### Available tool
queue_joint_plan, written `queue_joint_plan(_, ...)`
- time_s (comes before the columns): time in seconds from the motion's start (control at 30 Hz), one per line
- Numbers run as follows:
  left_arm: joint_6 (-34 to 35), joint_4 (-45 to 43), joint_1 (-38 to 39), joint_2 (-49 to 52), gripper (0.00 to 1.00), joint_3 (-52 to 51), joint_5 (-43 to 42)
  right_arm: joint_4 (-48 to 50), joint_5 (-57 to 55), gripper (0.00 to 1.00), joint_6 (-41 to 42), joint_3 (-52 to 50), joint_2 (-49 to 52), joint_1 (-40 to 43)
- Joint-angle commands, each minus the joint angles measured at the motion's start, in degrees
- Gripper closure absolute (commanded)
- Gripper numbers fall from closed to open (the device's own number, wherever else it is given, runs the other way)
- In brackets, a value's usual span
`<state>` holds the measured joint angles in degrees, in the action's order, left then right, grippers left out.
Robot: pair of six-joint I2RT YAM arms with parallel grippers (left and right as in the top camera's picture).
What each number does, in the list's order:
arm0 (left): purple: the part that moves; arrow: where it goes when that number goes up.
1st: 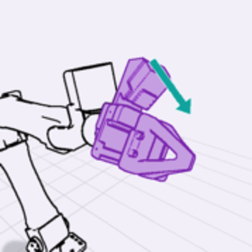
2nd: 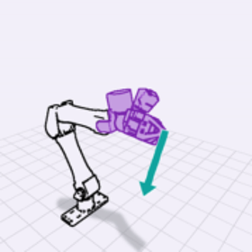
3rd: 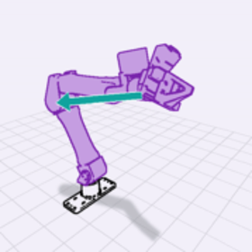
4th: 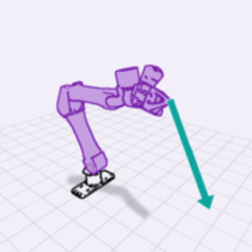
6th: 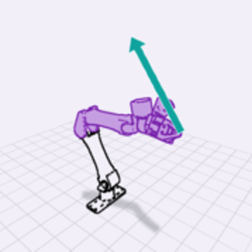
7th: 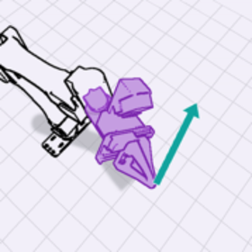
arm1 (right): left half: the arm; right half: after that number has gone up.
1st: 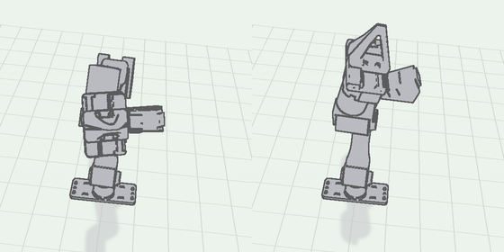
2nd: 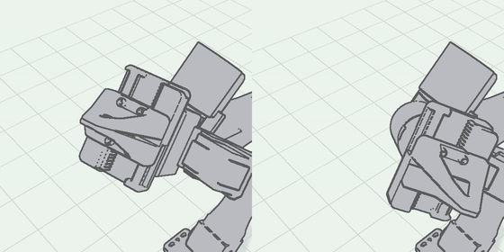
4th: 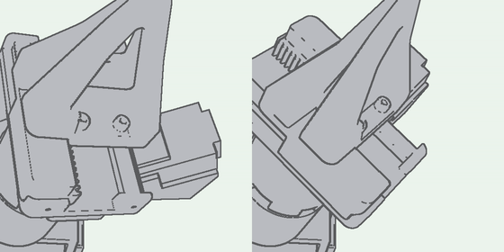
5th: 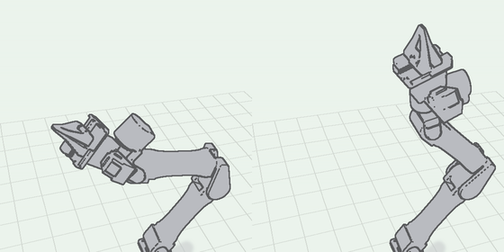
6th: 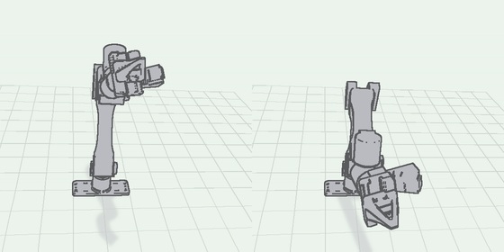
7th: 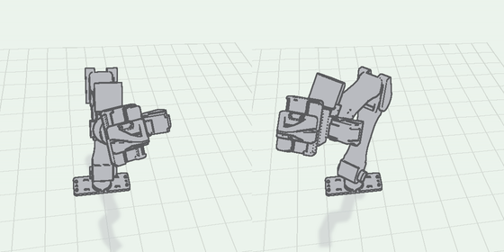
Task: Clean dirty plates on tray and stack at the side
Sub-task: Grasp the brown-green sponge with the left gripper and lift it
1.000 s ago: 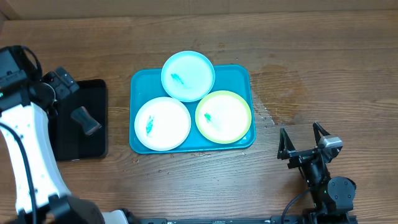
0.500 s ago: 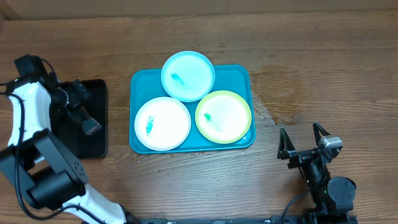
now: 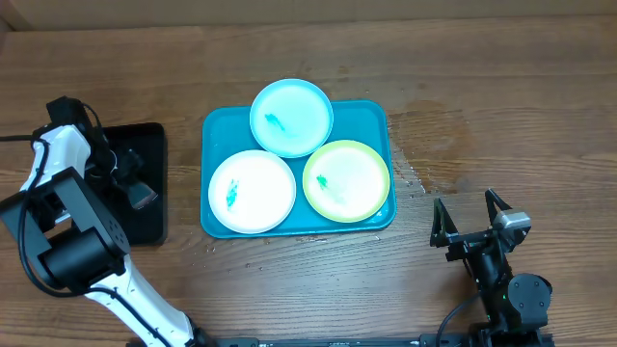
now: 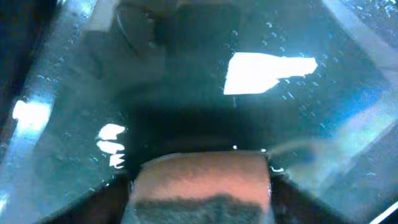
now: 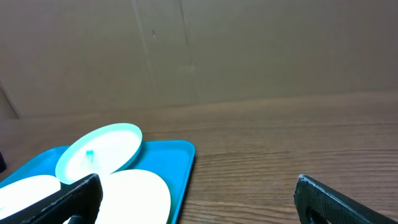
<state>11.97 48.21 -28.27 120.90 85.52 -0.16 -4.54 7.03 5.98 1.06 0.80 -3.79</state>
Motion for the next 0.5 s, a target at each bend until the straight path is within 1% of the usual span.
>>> queue_joint_plan(0.0, -0.9, -0.7, -0.4, 2.9, 0.74, 0.5, 1.2, 0.3, -0.6, 0.00, 0.1, -0.6, -0.5, 0.1)
queue_joint_plan(0.07, -0.8, -0.8, -0.5, 2.9, 0.90, 0.5, 1.9, 0.3, -0.6, 0.00, 0.1, -0.6, -0.5, 0.1)
queue_joint_plan(0.13, -0.8, -0.7, -0.7, 2.9, 0.96, 0.5, 1.9, 0.3, -0.6, 0.00, 0.1, -0.6, -0.5, 0.1)
queue_joint_plan(0.17, -0.8, -0.6, -0.7, 2.9, 0.95, 0.5, 1.9, 0.3, -0.6, 0.00, 0.1, -0.6, -0.5, 0.1)
queue_joint_plan(0.2, -0.8, -0.3, -0.7, 2.9, 0.85, 0.5, 1.9, 0.3, -0.6, 0.00, 0.1, -0.6, -0.5, 0.1)
queue_joint_plan(0.23, -0.8, 0.0, -0.7, 2.9, 0.54, 0.5, 1.8, 0.3, -0.6, 0.00, 0.1, -0.6, -0.5, 0.1)
queue_joint_plan(0.27, -0.8, 0.7, -0.7, 2.9, 0.12, 0.5, 1.7, 0.3, -0.6, 0.00, 0.1, -0.6, -0.5, 0.1)
queue_joint_plan(0.3, -0.8, 1.4, -0.7, 2.9, 0.00, 0.5, 1.6, 0.3, -0.6, 0.00, 0.1, -0.6, -0.5, 0.1)
queue_joint_plan(0.47, -0.8, 6.1, -0.6, 2.9, 0.00, 0.5, 1.4, 0.3, -0.6, 0.00, 0.1, -0.6, -0.5, 0.1)
